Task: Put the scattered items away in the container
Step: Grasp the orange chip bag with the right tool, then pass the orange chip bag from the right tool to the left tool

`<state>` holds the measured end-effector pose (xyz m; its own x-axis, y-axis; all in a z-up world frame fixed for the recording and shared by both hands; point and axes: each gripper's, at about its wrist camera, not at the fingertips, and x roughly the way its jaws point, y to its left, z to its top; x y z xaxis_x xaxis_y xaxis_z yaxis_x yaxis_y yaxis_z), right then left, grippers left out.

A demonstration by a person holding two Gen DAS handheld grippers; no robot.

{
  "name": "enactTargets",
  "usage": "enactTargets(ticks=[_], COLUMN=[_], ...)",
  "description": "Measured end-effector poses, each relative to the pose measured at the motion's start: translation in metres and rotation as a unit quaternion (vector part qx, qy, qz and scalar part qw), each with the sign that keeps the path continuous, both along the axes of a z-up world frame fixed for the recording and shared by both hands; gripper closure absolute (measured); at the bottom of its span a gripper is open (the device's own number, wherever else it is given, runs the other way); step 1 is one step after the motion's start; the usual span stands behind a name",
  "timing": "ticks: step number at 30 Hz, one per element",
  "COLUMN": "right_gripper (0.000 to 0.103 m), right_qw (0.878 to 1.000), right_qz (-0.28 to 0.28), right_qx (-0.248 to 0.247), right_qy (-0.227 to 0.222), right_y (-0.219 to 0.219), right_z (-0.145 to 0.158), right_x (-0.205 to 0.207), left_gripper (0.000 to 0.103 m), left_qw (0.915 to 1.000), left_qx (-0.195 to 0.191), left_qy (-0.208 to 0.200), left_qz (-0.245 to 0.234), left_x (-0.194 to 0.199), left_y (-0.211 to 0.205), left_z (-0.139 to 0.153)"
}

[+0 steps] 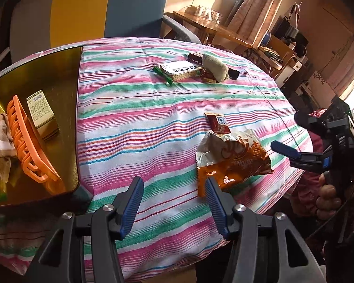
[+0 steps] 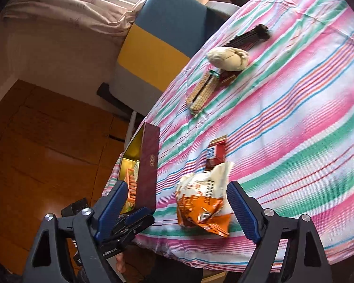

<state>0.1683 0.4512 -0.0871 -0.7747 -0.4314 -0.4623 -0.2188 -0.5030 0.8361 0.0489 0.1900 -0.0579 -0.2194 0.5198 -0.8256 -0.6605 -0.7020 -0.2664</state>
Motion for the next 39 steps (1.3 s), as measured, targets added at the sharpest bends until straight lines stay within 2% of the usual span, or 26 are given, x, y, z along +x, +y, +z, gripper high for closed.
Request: enactTargets(ticks=[3,10,15,19,22,24,25,27,29,30,36,37,39], right_gripper=[0.016,0.013,0.012,0.012,0.012,0.013,0.015,0.024,0.038,0.039,0.048,0.052,0.066], right_qw=[1.0,0.996,0.991,0.994,0.998,0.996,0.992,0.973,0.956,0.949,0.931,0.931,0.921], right_qz=[0.002,0.068,0.101,0.094,0.064,0.033,0.014,-0.003,0.005,0.009,0.035,0.036,0.033], right_qx=[-0.012,-0.062,-0.085,-0.061,-0.005,0.068,0.117,0.213,0.274,0.294,0.34,0.341,0.36], right_qy=[-0.021,0.0,-0.01,-0.01,-0.021,-0.039,-0.052,-0.085,-0.107,-0.114,-0.125,-0.129,-0.143], right_y=[-0.006,-0.051,-0.073,-0.066,-0.049,-0.038,-0.033,-0.031,-0.034,-0.035,-0.051,-0.054,-0.058], right_z=[-0.014,-0.018,-0.029,-0.025,-0.017,-0.01,-0.004,0.005,0.008,0.008,-0.002,-0.005,-0.011], right_x=[-0.004,-0.048,-0.071,-0.06,-0.043,-0.034,-0.03,-0.034,-0.045,-0.052,-0.09,-0.097,-0.102], left_gripper=[0.048,0.048,0.047,0.047,0.046,0.046,0.046,0.046,0.046,0.046,0.046,0.046,0.046], left_qw=[1.0,0.9998,0.9998,0.9998,0.9999,0.9999,0.9999,0.9999,0.9999,0.9999,0.9999,0.9999,0.9999], left_qx=[0.005,0.018,0.019,0.017,0.014,0.013,0.013,0.012,0.011,0.011,0.011,0.011,0.011], left_qy=[0.002,0.008,0.009,0.007,0.004,0.003,0.003,0.001,-0.001,-0.001,0.001,0.001,0.002], left_qz=[-0.004,-0.003,0.005,0.002,-0.001,-0.003,-0.003,-0.004,-0.004,-0.003,-0.001,-0.001,-0.005], left_x=[0.001,0.002,0.0,-0.001,0.0,0.0,0.0,0.0,0.0,0.0,-0.002,-0.003,-0.003], left_y=[-0.001,-0.009,-0.013,-0.011,-0.008,-0.007,-0.007,-0.006,-0.006,-0.006,-0.006,-0.006,-0.002], left_z=[0.003,0.01,0.011,0.007,0.004,0.003,0.003,0.002,0.0,0.0,-0.001,-0.001,-0.001])
